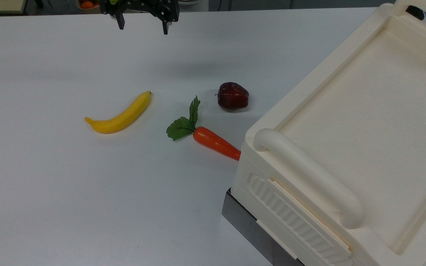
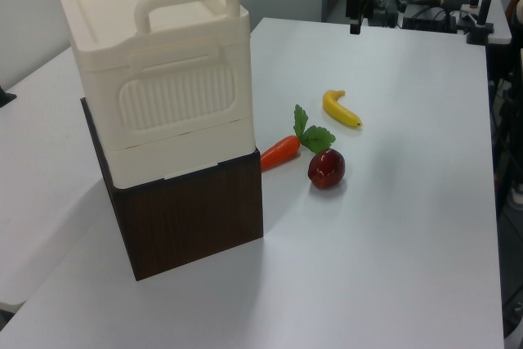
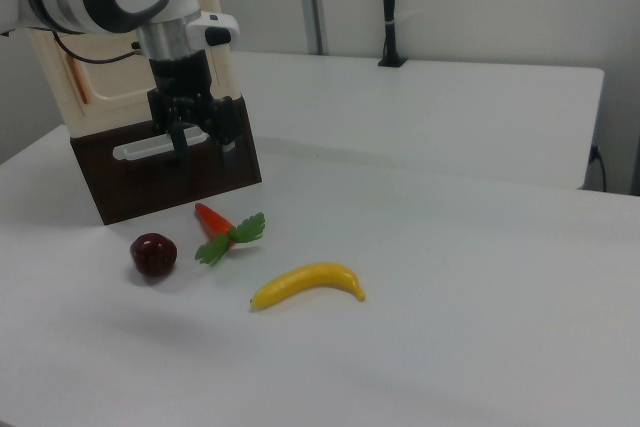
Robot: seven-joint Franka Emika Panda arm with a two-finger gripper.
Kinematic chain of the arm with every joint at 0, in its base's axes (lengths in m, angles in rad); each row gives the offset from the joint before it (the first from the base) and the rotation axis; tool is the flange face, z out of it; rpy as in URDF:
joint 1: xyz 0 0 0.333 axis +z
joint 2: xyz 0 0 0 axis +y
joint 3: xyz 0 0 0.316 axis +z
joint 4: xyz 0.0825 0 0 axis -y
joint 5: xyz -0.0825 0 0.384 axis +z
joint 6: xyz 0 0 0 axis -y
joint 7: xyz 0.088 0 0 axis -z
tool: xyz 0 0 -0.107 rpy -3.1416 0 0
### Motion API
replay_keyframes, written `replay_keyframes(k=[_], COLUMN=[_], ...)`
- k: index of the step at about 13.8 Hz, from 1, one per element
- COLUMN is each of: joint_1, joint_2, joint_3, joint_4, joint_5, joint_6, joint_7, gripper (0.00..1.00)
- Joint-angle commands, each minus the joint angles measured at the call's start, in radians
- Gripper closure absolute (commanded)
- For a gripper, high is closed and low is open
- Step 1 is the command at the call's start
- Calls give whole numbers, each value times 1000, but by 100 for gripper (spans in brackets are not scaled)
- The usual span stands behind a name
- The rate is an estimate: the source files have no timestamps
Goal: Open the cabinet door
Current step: 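Move the open gripper toward the cabinet door's hinge-free edge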
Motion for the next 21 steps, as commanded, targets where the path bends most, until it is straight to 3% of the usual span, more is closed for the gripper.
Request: replay_keyframes(k=[1, 12, 18, 21], joint_1=[5, 20, 135, 207], joint_2=[-21, -7, 1, 34], joint_3=[-5, 8, 8, 8], joint_4=[-5, -5, 8, 94], joint_5=[-5, 13, 11, 59], joint_6=[-27, -30, 121, 128], joint_7=[1, -10, -28, -183], gripper=[0, 0, 0, 0])
